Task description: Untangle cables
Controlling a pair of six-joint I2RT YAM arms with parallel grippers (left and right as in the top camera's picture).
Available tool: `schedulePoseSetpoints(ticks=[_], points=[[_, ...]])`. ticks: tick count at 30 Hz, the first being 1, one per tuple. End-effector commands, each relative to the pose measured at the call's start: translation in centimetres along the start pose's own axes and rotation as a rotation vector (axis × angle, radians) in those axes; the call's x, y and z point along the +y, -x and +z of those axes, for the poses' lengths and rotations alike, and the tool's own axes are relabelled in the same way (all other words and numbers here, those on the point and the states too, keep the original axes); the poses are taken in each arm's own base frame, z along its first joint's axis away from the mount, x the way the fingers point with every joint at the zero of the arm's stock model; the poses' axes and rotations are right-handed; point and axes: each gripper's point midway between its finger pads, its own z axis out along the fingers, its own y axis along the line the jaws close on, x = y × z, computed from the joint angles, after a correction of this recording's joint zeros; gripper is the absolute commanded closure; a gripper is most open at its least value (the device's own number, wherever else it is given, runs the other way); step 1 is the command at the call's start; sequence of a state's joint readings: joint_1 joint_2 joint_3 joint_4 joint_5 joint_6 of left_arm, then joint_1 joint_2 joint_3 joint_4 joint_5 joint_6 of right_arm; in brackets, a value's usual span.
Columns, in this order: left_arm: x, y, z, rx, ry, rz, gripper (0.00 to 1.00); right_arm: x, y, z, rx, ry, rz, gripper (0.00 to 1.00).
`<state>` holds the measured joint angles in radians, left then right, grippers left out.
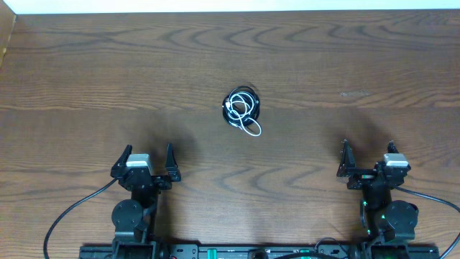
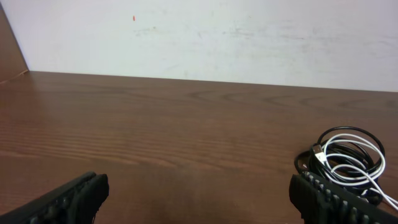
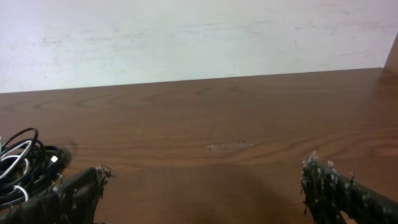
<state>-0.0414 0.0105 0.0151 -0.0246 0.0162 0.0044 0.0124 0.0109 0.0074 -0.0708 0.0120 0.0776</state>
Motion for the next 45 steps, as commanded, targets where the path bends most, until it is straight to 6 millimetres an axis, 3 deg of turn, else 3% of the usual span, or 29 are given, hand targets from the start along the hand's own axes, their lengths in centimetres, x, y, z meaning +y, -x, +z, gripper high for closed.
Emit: schedulePoseSetpoints(ticks=[1, 40, 43, 45], points=[[-0.9, -1.4, 0.0, 0.048, -0.054, -0.046, 0.01, 2.5, -1.8, 0.2, 0.083, 0.149, 0.043, 0.01], [-0.9, -1.4, 0.0, 0.048, -0.054, -0.046, 0.01, 2.5, -1.8, 0.2, 0.083, 0.149, 0.043, 0.01], [-0.9, -1.4, 0.0, 0.048, -0.054, -0.046, 0.01, 3.1, -1.6, 0.1, 0.084, 0.177, 0.132, 0.01], [-0.9, -1.4, 0.0, 0.048, -0.054, -0.046, 0.01, 5.0, -1.6, -0.4, 0.126, 0.284, 0.319, 0.01]])
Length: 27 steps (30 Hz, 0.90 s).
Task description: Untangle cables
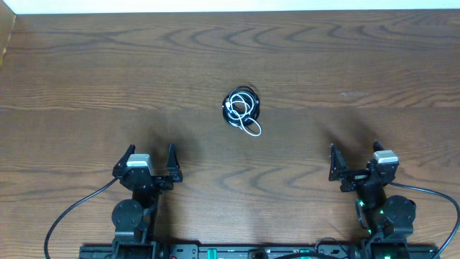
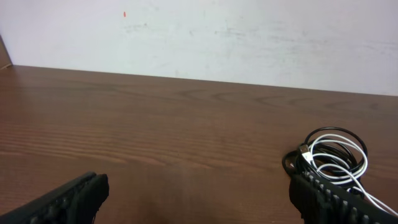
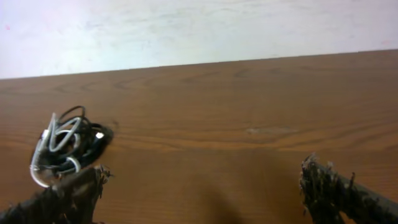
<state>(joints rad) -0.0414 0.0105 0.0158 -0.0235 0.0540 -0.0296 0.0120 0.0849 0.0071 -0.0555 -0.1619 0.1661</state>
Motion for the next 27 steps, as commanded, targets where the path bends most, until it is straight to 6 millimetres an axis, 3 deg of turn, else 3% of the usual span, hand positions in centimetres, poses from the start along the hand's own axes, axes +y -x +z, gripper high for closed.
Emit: schedulePoseSetpoints(ticks=[1, 3, 5, 10, 13, 15, 19, 22, 24, 27], points=[[-0.2, -1.4, 0.0, 0.047, -0.014, -0.012, 0.01, 3.1, -0.4, -0.3, 0.053, 0.178, 0.314, 0.01], [-0.2, -1.4, 0.0, 0.047, -0.012, -0.012, 0.01, 5.2, -0.7, -0.8, 0.120, 0.293, 0.504, 0.01], [-0.3, -1.5, 0.0, 0.048, -0.020, -0.019, 0.01, 6.0, -0.7, -1.1, 0.159, 0.332, 0.627, 0.01], [-1.2, -1.4, 0.0, 0.050, -0.071, -0.074, 0.01, 4.7, 0.1, -0.7, 0.113, 0.263, 0.734, 0.01], [-1.6, 0.2, 0.0, -0.013, -0.094, -0.089, 0.01, 3.8, 1.9, -0.5, 0.017, 0.234, 0.726, 0.01], [-2.3, 1.6, -0.2, -0.063, -0.136, -0.101, 0.01, 3.7, 3.9, -0.7, -0.069, 0.251, 0.694, 0.01], [-3.4, 4.9, -1.1, -0.139, -0.194, -0.092, 0.01, 5.5, 7.3, -1.9, -0.174, 0.361, 0.544, 0.01], [-3.8, 9.4, -2.6, -0.230, -0.204, -0.072, 0.01, 6.0, 9.5, -2.7, -0.219, 0.366, 0.431, 0.01], [-4.2, 12.9, -3.9, -0.277, -0.204, -0.029, 0.01, 5.7, 11.9, -3.5, -0.258, 0.302, 0.311, 0.01], [-4.5, 15.8, -4.6, -0.234, -0.198, -0.020, 0.01, 4.4, 14.7, -4.5, -0.280, 0.163, 0.198, 0.01]])
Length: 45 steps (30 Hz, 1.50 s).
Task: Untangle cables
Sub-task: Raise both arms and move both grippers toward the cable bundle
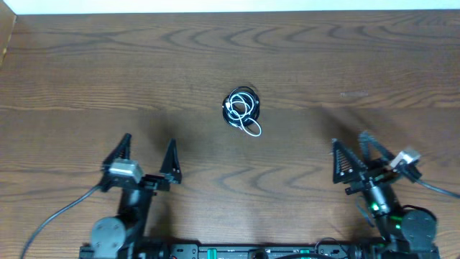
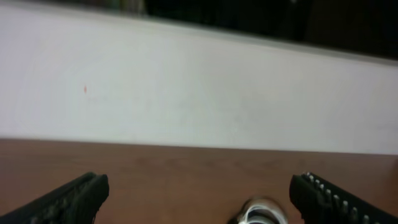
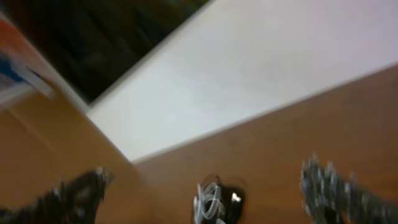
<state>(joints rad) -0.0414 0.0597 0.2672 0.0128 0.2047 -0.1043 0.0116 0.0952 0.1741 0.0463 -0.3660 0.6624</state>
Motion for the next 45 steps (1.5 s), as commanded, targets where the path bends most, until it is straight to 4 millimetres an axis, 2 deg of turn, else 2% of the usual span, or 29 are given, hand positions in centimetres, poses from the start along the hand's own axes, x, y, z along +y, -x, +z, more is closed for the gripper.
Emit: schedulePoseSetpoints(ticks=[1, 4, 6, 9, 12, 15, 17, 18, 20, 22, 25, 27, 29, 31, 34, 37, 40, 45], points=[[-1.3, 5.3, 0.0, 0.028, -0.016, 0.029, 0.01, 1.9, 6.4, -1.2, -0.117, -0.117, -0.279, 0.01], [-1.3, 6.1, 1.1, 0.228, 0.015, -0.003, 0.01, 1.7, 8.3, -1.3, -0.047, -0.245, -0.300, 0.01], [-1.1, 6.0, 1.9, 0.378, 0.038, -0.027, 0.01, 1.6, 8.5, -0.8, 0.050, -0.298, -0.288, 0.01], [-1.8, 6.1, 3.4, 0.599, 0.019, -0.056, 0.01, 2.0, 7.1, 0.7, 0.310, -0.302, -0.303, 0.01], [-3.4, 6.2, 5.2, 0.721, -0.058, -0.148, 0.01, 2.4, 5.1, 2.1, 0.554, -0.269, -0.246, 0.01], [-5.7, 4.8, 5.8, 0.841, -0.191, -0.249, 0.01, 3.0, 3.3, 3.8, 0.706, -0.211, -0.106, 0.01], [-6.8, 3.8, 6.3, 0.890, -0.265, -0.303, 0.01, 3.1, 1.4, 4.6, 0.800, -0.157, -0.024, 0.01], [-7.3, 2.8, 6.8, 0.935, -0.299, -0.342, 0.01, 3.4, -0.2, 5.4, 0.867, -0.086, 0.032, 0.01], [-7.2, 1.2, 7.1, 1.003, -0.292, -0.386, 0.01, 4.8, -2.0, 6.3, 0.944, 0.077, 0.022, 0.01], [-6.8, -0.7, 7.5, 1.082, -0.252, -0.441, 0.01, 5.2, -4.1, 6.9, 1.018, 0.124, 0.024, 0.01], [-6.2, -3.4, 7.9, 1.191, -0.202, -0.517, 0.01, 2.9, -7.5, 7.4, 1.154, -0.056, -0.048, 0.01], [-5.9, -4.8, 8.4, 1.237, -0.175, -0.554, 0.01, 1.6, -8.5, 7.3, 1.239, -0.206, -0.107, 0.01], [-5.6, -6.3, 8.8, 1.284, -0.155, -0.579, 0.01, 1.2, -8.7, 7.9, 1.327, -0.305, -0.185, 0.01], [-5.4, -7.6, 9.1, 1.323, -0.139, -0.598, 0.01, 1.4, -8.6, 9.3, 1.360, -0.337, -0.229, 0.01], [-5.0, -9.2, 9.4, 1.370, -0.120, -0.620, 0.01, 2.3, -9.0, 12.8, 1.329, -0.294, -0.256, 0.01], [-4.8, -10.7, 9.3, 1.425, -0.100, -0.642, 0.01, 2.5, -10.7, 17.1, 1.241, -0.224, -0.286, 0.01], [-4.7, -11.5, 8.9, 1.466, -0.084, -0.658, 0.01, 1.7, -12.9, 19.3, 1.220, -0.232, -0.252, 0.01], [-4.0, -12.2, 8.1, 1.509, -0.032, -0.641, 0.01, -0.8, -17.4, 21.4, 1.238, -0.308, -0.128, 0.26]])
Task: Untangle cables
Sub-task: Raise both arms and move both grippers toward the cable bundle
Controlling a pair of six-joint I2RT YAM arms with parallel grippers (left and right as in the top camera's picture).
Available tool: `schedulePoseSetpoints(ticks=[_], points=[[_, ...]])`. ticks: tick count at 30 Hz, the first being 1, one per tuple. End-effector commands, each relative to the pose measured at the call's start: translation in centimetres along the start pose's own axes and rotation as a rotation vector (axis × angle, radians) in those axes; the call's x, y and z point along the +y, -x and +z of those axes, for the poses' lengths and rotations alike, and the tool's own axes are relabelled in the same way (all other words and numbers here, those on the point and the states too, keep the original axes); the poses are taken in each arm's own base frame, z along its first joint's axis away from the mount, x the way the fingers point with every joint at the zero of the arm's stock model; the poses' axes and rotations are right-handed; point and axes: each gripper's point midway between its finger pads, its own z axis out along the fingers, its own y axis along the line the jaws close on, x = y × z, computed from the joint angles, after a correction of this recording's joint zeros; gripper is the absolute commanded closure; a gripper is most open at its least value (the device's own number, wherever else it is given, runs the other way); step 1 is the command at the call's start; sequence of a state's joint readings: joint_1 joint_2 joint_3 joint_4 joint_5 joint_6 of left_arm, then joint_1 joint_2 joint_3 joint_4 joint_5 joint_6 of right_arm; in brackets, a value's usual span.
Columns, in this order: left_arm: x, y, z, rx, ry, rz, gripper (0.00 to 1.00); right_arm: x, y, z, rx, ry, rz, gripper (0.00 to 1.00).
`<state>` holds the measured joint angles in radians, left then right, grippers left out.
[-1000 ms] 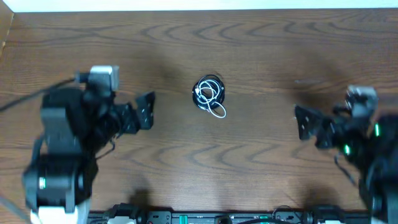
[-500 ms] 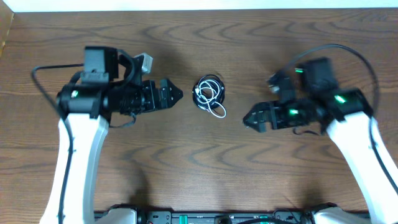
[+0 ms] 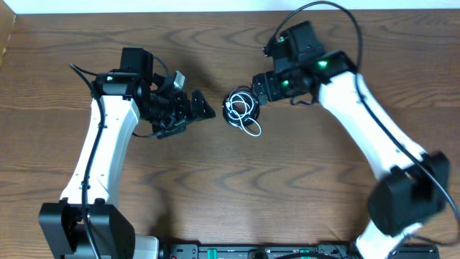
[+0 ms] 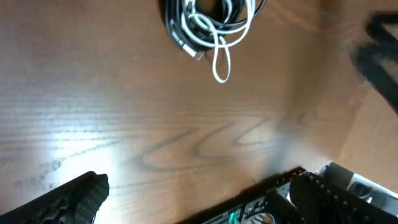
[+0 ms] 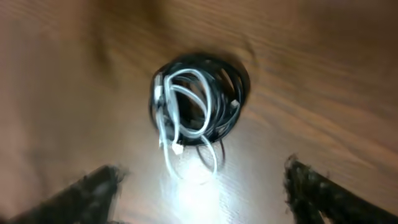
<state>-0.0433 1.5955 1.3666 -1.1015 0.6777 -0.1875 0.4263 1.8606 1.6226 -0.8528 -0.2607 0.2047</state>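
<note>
A tangle of black and white cables point(image 3: 243, 109) lies coiled in the middle of the wooden table, with a white loop point(image 4: 221, 62) sticking out of it. My left gripper point(image 3: 200, 108) hovers just left of the bundle, open and empty. Its camera looks down at the bundle point(image 4: 211, 18), and its fingers point(image 4: 71, 198) are spread wide. My right gripper point(image 3: 260, 88) hangs at the bundle's upper right, also open and empty. Its blurred view shows the bundle point(image 5: 199, 102) ahead of the wide-apart fingers point(image 5: 326, 193).
The brown wooden table point(image 3: 230, 201) stretches all round the bundle. A white wall strip point(image 3: 144, 6) runs along the far edge. The arms' base rail point(image 3: 251, 252) sits at the near edge.
Both arms have gone from near the front rail out to the table's middle. The left gripper is now beside the bundle's left, the right at its upper right. The bundle has not moved.
Both grippers first rested open at the front edge, facing the far wall. Then the right one had turned toward the bundle. Then both were lifted with their cameras tilted up. Now they flank the untouched bundle, looking down on it.
</note>
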Motion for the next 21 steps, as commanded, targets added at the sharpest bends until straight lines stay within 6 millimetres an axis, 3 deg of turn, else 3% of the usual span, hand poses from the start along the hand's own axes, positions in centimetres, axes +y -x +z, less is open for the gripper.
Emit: schedulePoseSetpoints(ticks=[1, 5, 8, 14, 20, 21], points=[[0.5, 0.0, -0.2, -0.004, 0.040, -0.011, 0.01, -0.5, -0.5, 3.8, 0.056, 0.014, 0.121, 0.32], [0.6, -0.1, -0.2, 0.000, 0.047, -0.015, 0.01, 0.6, -0.7, 7.5, 0.095, 0.141, 0.115, 0.36], [0.6, -0.1, -0.2, 0.000, 0.047, -0.014, 0.01, 0.3, -0.6, 9.0, 0.093, 0.153, 0.094, 0.39], [0.6, -0.1, -0.2, 0.000, 0.047, -0.014, 0.01, -0.8, -1.4, 10.8, 0.121, 0.119, 0.099, 0.64], [0.6, 0.0, -0.2, -0.003, 0.047, -0.012, 0.01, -1.5, -1.5, 11.0, 0.122, 0.084, 0.101, 0.99], [0.6, 0.0, -0.2, -0.003, 0.047, -0.012, 0.01, -1.3, -1.5, 11.0, 0.123, 0.094, 0.101, 0.99]])
